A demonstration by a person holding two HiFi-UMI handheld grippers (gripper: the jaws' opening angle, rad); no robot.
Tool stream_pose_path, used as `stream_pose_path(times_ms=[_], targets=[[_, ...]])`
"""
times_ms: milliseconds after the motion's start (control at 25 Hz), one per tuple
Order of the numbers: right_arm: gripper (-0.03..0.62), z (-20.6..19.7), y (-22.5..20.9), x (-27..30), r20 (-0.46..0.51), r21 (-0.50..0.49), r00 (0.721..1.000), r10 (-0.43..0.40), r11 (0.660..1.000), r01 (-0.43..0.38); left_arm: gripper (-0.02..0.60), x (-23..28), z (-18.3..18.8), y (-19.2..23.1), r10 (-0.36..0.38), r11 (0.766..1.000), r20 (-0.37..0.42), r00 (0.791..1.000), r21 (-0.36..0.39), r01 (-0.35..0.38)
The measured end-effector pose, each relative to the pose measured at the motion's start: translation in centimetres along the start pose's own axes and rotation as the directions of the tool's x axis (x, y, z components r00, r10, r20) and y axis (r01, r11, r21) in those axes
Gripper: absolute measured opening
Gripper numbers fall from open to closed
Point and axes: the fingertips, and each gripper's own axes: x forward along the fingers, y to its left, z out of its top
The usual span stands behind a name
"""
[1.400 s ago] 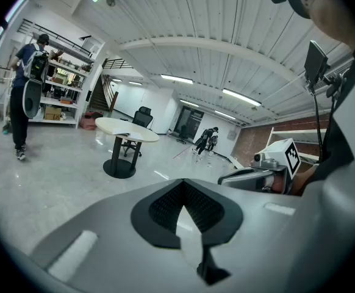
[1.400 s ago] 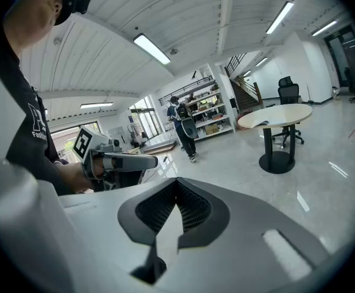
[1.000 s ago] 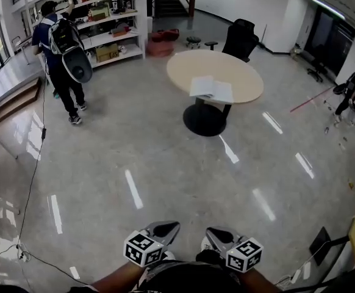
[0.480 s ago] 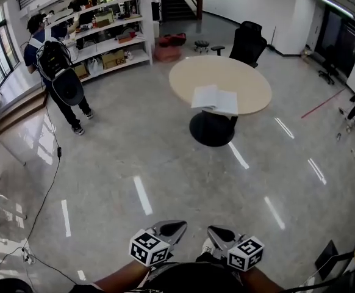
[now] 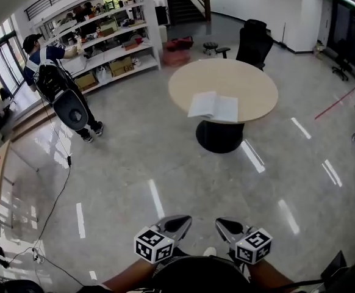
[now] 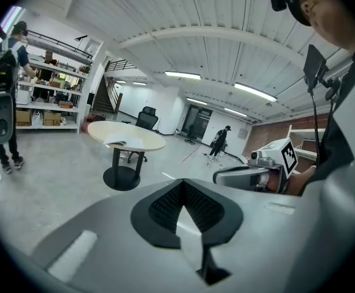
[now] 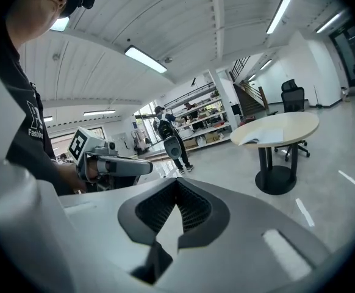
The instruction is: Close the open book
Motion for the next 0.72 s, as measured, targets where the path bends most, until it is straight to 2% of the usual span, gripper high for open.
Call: stream_pose_path(times_ms=[200, 360, 560, 720], targets=[[0.008, 0.7, -2.7, -0.2, 0.035, 0.061, 0.999, 0.009, 0.998, -0.011, 0.008, 2.3, 0.3, -0.4, 0.001, 1.000, -0.073, 0.997, 0.018, 0.000], [0.008, 0.6, -5.8, 1.0, 0.041, 0.088, 0.999, -0.015, 0.996, 0.011, 0.008, 5.3, 1.4, 1.5, -0.009, 1.000, -0.080, 0.997, 0.010, 0.010], [0.008, 0.3, -8.8, 2.2, 0.017, 0.119, 0.997, -0.071, 0.990, 0.069, 0.008, 8.4, 1.3, 3.8, -0.059, 0.998, -0.110, 0.992, 0.000, 0.060], [0.008, 2.1, -11.7, 4.1, 0.006, 0.123, 0.990, -0.140, 0.983, 0.139, 0.008, 11.3, 3.0, 7.2, -0.111, 0.994, -0.125, 0.986, -0.031, 0.108]])
